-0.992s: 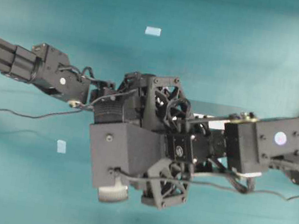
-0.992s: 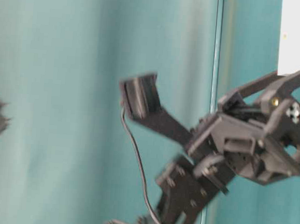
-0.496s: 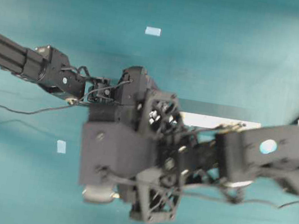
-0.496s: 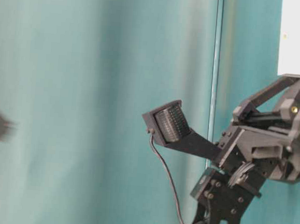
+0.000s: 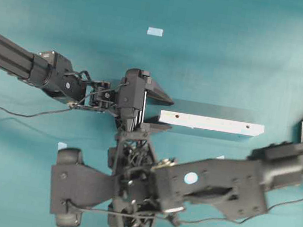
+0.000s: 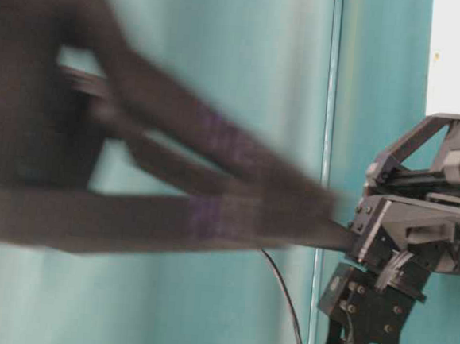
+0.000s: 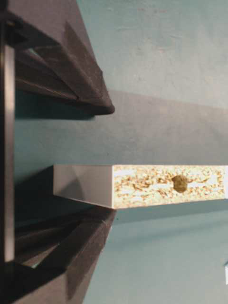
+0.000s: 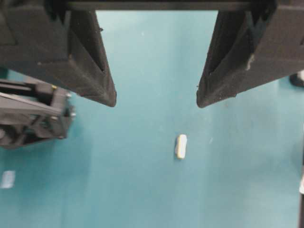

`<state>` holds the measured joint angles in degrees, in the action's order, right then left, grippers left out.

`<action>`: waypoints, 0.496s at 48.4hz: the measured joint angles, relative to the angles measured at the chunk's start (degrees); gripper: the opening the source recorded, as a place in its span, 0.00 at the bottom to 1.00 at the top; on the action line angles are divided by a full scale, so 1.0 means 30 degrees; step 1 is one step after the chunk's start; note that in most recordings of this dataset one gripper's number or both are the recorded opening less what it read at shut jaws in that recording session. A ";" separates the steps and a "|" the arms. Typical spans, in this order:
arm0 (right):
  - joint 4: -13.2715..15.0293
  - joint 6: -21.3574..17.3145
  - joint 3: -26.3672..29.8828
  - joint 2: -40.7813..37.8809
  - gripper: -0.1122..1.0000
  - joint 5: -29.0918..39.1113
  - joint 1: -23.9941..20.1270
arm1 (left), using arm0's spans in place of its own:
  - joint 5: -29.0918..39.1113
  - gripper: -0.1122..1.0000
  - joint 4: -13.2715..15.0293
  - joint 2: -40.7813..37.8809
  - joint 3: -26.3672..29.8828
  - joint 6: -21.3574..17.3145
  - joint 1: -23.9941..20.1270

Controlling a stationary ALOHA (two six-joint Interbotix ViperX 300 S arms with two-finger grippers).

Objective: Move the wooden board into place and insert the rod into its hole.
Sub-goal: 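Move the right gripper down over the wooden dowel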

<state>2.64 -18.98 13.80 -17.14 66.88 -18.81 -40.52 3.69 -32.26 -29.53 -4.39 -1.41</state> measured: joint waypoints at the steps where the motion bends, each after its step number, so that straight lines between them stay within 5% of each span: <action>1: 0.0000 0.0000 0.0000 -0.0146 0.78 -0.0117 -0.0029 | -0.0059 0.83 0.0000 -0.0029 0.0000 0.0000 0.0000; 24: 0.0000 0.0000 -0.1934 -0.1846 0.78 -0.3838 -0.0234 | -0.0557 0.83 0.0000 -0.0381 0.0117 0.0000 -0.0059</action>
<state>2.64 -18.98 8.00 -22.68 55.37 -19.51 -42.19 3.69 -33.40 -29.18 -4.39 -1.58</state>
